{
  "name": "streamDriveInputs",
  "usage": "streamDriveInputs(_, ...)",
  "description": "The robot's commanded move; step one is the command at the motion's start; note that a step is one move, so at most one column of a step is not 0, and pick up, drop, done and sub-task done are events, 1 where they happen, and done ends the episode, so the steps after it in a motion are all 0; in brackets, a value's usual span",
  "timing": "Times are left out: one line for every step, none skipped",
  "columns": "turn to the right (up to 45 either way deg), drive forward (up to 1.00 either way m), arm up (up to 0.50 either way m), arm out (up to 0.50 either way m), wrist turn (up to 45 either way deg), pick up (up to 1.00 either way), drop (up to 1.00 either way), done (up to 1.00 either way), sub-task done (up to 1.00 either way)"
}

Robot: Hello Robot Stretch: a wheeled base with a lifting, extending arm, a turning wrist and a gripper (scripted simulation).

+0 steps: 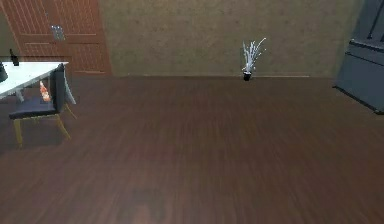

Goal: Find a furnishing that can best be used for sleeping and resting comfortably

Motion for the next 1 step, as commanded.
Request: streamDriveInputs(0.0, 0.2, 0.0, 0.0, 0.0, 0.0, 0.0, 0.0, 0.0)
